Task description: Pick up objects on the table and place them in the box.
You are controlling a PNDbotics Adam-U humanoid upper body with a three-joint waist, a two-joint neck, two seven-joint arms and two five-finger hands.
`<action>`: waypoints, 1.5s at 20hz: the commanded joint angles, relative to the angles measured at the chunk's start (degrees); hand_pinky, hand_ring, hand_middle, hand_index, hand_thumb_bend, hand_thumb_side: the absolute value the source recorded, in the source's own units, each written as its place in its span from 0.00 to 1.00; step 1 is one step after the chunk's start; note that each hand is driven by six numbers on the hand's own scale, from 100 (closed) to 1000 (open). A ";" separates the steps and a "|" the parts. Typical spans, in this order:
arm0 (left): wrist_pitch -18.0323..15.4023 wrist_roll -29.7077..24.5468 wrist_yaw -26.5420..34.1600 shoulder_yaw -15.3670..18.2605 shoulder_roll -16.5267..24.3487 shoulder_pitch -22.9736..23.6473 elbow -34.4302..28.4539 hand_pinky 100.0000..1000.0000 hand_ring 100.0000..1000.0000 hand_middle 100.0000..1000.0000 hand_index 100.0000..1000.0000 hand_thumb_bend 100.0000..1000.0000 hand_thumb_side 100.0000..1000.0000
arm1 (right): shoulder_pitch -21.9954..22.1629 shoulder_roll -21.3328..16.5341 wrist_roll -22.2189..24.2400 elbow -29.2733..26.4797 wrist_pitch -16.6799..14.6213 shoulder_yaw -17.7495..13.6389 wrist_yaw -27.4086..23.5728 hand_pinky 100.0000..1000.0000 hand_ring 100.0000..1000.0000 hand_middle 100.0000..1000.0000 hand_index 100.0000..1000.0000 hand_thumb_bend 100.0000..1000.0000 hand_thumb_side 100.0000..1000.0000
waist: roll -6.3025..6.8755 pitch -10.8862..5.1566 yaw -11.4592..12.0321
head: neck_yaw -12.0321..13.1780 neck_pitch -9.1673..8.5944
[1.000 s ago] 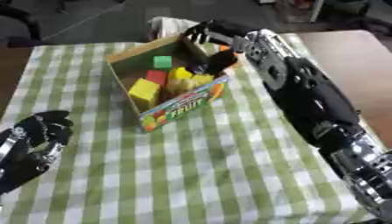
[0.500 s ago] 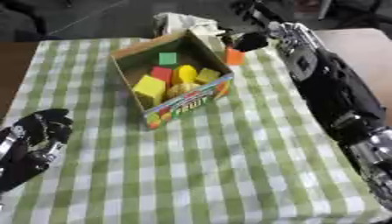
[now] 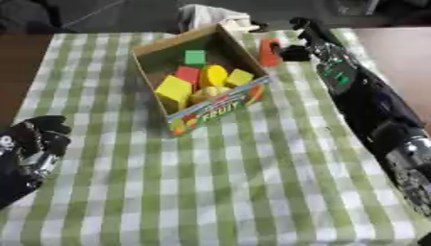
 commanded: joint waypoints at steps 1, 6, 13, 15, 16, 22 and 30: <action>-0.11 -0.46 0.05 -0.23 0.24 -1.04 -1.15 0.59 0.65 0.63 0.81 0.13 0.51 | -1.02 -1.89 -2.15 0.42 0.87 -0.56 -0.97 0.72 0.80 0.82 0.92 0.31 0.37 | -0.06 -0.47 0.33 | -0.62 0.26; -0.05 -0.70 0.13 -0.41 0.14 -1.37 -1.22 0.59 0.64 0.63 0.81 0.13 0.51 | -1.01 -2.18 -4.24 1.07 1.65 -0.74 -2.70 0.71 0.80 0.81 0.92 0.33 0.46 | -0.09 0.18 0.86 | -1.04 0.26; -0.03 -0.82 0.26 -0.45 0.01 -1.56 -1.29 0.59 0.64 0.63 0.81 0.13 0.51 | -0.98 -1.81 -6.30 0.62 2.38 -0.86 -8.40 0.71 0.80 0.80 0.93 0.34 0.58 | 0.13 0.71 0.99 | -1.70 0.26; -0.01 -0.87 0.27 -0.48 -0.01 -1.57 -1.27 0.59 0.64 0.63 0.81 0.13 0.51 | -1.01 -1.74 -5.83 0.24 2.04 -0.72 -10.62 0.71 0.80 0.80 0.93 0.34 0.58 | 0.12 0.83 0.96 | -1.84 0.26; -0.01 -0.91 0.28 -0.50 -0.01 -1.58 -1.28 0.59 0.64 0.63 0.81 0.13 0.51 | -1.00 -1.72 -5.32 0.11 1.81 -0.60 -11.79 0.71 0.80 0.80 0.93 0.34 0.59 | 0.12 0.89 0.94 | -1.88 0.26; 0.04 -1.07 0.27 -0.54 -0.05 -1.63 -1.19 0.59 0.64 0.64 0.81 0.13 0.51 | -0.81 -1.28 -2.21 -0.04 0.05 0.01 -16.10 0.71 0.80 0.80 0.93 0.32 0.59 | 0.09 1.19 0.93 | -1.97 0.26; 0.05 -1.17 0.34 -0.60 -0.11 -1.70 -1.24 0.59 0.64 0.64 0.81 0.13 0.51 | -1.36 -0.15 0.71 -1.84 -1.90 1.26 -13.69 0.71 0.79 0.79 0.93 0.34 0.55 | 0.17 1.31 1.01 | -2.29 0.26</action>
